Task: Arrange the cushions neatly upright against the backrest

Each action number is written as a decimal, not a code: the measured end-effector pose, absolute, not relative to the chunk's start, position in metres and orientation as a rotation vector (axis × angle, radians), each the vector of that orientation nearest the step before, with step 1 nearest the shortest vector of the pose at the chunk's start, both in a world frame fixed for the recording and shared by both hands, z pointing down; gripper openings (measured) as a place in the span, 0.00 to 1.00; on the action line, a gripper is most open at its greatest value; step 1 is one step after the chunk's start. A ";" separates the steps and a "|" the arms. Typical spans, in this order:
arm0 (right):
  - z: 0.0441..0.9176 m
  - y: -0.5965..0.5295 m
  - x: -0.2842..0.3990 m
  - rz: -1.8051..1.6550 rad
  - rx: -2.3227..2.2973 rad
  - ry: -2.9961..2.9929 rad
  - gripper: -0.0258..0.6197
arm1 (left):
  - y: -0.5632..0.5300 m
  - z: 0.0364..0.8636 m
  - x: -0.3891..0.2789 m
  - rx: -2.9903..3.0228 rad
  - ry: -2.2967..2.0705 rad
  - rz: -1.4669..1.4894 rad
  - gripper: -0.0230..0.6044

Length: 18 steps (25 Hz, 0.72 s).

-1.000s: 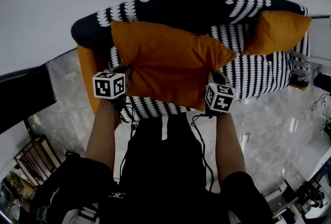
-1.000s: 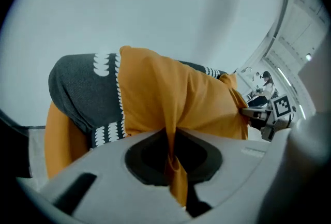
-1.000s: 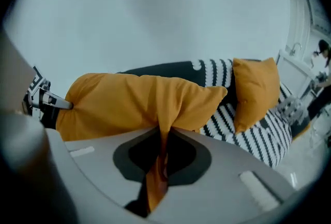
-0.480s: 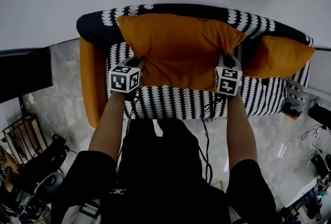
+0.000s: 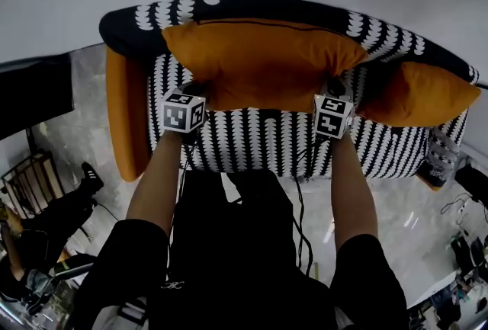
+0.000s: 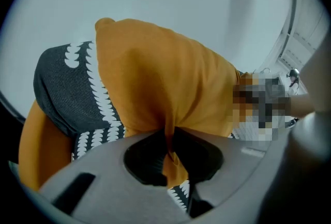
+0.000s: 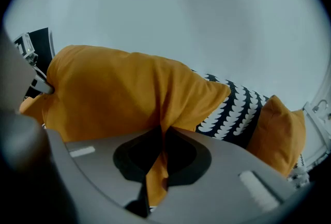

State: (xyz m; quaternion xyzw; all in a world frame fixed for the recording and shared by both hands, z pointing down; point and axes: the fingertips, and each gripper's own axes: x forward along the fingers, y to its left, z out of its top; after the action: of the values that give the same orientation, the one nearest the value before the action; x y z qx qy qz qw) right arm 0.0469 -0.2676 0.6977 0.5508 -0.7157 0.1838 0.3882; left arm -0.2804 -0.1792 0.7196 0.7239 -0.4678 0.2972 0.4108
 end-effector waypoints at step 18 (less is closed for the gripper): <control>0.549 -0.213 0.039 0.686 1.748 -1.905 0.05 | -0.168 0.551 -0.303 1.800 -1.527 0.521 0.05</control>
State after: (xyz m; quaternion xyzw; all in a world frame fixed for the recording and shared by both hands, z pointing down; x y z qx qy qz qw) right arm 0.0390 -0.2126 0.5493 0.6357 -0.6930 0.2494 0.2314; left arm -0.3029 -0.1676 0.5514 0.6964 -0.5906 0.2016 0.3543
